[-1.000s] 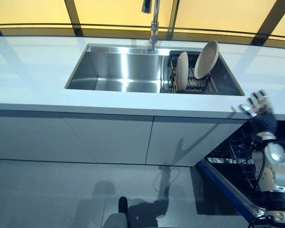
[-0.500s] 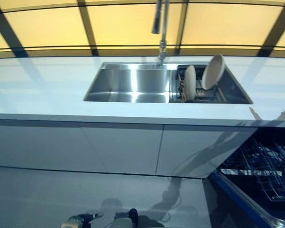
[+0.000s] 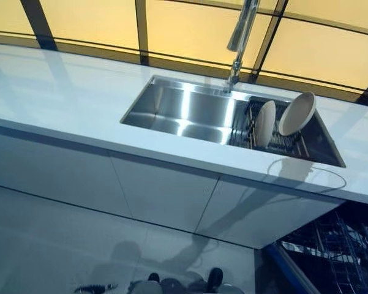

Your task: Take plates into dishwasher

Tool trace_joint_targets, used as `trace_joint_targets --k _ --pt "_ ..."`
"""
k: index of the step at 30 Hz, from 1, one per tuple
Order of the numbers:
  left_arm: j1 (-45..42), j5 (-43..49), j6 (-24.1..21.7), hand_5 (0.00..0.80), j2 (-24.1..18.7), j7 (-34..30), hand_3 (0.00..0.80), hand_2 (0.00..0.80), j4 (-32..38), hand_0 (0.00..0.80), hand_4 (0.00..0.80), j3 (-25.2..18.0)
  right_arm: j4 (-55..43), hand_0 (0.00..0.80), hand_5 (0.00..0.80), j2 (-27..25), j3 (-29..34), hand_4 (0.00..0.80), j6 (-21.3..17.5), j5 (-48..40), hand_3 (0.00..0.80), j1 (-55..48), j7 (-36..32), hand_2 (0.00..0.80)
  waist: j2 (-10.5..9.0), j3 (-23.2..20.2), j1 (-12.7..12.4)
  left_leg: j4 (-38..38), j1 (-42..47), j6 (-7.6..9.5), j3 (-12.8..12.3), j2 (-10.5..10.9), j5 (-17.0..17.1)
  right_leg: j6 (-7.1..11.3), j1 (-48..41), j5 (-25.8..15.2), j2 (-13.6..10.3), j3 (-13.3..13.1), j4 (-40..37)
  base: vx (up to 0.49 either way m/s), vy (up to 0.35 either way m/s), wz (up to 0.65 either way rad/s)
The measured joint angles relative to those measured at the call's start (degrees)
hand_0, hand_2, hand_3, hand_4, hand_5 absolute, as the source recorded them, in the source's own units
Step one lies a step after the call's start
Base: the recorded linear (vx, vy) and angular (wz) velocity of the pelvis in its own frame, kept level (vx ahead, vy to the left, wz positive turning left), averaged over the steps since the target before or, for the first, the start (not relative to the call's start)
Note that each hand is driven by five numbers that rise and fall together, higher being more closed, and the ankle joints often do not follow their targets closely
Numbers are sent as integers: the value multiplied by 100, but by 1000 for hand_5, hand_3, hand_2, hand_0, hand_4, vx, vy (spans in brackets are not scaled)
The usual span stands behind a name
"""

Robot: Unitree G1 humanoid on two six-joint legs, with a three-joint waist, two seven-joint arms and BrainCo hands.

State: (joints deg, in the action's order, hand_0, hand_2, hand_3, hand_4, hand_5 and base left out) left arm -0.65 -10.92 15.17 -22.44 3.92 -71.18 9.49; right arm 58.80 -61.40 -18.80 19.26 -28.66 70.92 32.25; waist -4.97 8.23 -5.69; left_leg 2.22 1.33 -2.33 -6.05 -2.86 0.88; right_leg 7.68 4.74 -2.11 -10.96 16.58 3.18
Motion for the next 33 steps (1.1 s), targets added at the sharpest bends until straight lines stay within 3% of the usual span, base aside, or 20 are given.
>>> trace_joint_targets --k 4,7,14,17,19,20,21,22,23,24,26,27,28,30,33 --pt "-241 8 25 0 140 10 0 0 -1 0 0 1 30 0 0 13 -5 0 23 234 0 -7 3 0 114 -115 14 -227 359 -140 -6 -78 -58 -367 -256 -369 130 -13 -139 111 -16 -1" --pt "-220 12 4 0 210 6 0 0 22 0 0 4 30 0 0 29 -8 0 38 276 0 -20 61 0 231 -206 19 -299 413 -242 -35 -137 -72 -485 -369 -512 266 -16 -357 86 8 -8" --pt "-104 28 -98 0 122 -21 0 0 27 0 0 4 29 0 0 450 -4 0 44 328 0 -52 -33 0 276 -211 166 -596 808 -229 -377 -84 -95 -445 -466 -565 292 11 -443 38 28 -23" --pt "-173 25 -99 0 44 -8 0 0 40 0 0 1 5 0 0 777 -16 0 42 326 0 -103 -91 0 296 -170 95 -643 1088 -211 -822 -126 -163 -278 -345 -512 183 548 -228 17 -148 -62" --pt "-96 7 -63 0 50 23 0 0 99 0 0 -18 -122 0 0 706 -20 0 81 444 0 -249 -128 0 454 -87 195 -447 943 -195 -752 -344 -268 -202 -175 -326 17 341 507 113 -289 -4" --pt "-7 3 -32 0 17 30 0 0 163 0 0 -17 -209 0 0 608 -19 0 123 460 0 -254 -185 0 459 -84 197 -326 847 -240 -697 -375 -322 -102 -114 -220 -89 104 673 124 -180 9" --pt "42 -1 17 0 -51 40 0 0 166 0 0 -20 -267 0 0 608 -22 0 111 497 0 -232 -286 0 328 -142 187 -302 847 -270 -730 -325 -331 -37 -163 -146 -261 192 575 135 -191 -18" --pt "53 -2 71 0 -99 77 0 0 139 0 0 -77 -284 0 0 671 -105 0 95 499 0 -203 -462 0 255 -189 151 -257 903 -360 -788 -337 -365 -171 -298 -83 -306 250 377 121 -163 -25" --pt "37 -3 125 0 -84 85 0 0 131 0 0 -152 -283 0 0 718 -314 0 71 492 0 -182 -639 0 335 -178 146 -24 890 -518 -769 -511 -381 -226 -430 -25 -100 263 305 104 -120 -13" --pt "58 -3 147 0 -79 85 0 0 125 0 0 -192 -270 0 0 729 -479 0 64 488 0 -183 -824 0 355 -157 155 485 711 -597 -624 -641 -497 -348 -502 10 40 260 238 103 -24 -13" --pt "160 -8 158 0 -18 51 0 0 109 0 0 -173 -261 0 0 742 -629 0 58 469 0 -149 -1059 0 181 -49 -35 2083 -186 -635 -46 -709 -443 -585 -609 -95 106 15 -62 148 129 -49" --pt "113 -8 175 0 56 25 0 0 136 0 0 -174 -345 0 0 763 -697 0 63 469 0 -126 -1107 0 182 -47 -148 2092 -390 -695 68 -741 -462 -599 -683 -174 137 11 -262 153 181 -51" --pt "95 -8 188 0 94 -2 0 0 140 0 0 -174 -416 0 0 760 -747 0 65 471 0 -127 -1129 0 201 -47 -148 1871 -421 -703 22 -788 -460 -621 -733 -218 172 19 -352 142 142 -22" --pt "124 4 166 0 172 -155 0 0 164 0 0 -101 -513 0 0 732 -985 0 128 456 0 -128 -1180 0 329 20 -156 765 -685 -897 -156 -903 -70 -661 -954 -240 310 91 -624 112 167 -13" --pt "130 -3 286 0 128 -273 0 0 182 0 0 -100 -877 0 0 735 -859 0 187 207 0 -142 -1323 0 384 30 -135 585 -714 -681 -388 -824 172 -543 -1137 -317 195 479 -720 80 140 -39"
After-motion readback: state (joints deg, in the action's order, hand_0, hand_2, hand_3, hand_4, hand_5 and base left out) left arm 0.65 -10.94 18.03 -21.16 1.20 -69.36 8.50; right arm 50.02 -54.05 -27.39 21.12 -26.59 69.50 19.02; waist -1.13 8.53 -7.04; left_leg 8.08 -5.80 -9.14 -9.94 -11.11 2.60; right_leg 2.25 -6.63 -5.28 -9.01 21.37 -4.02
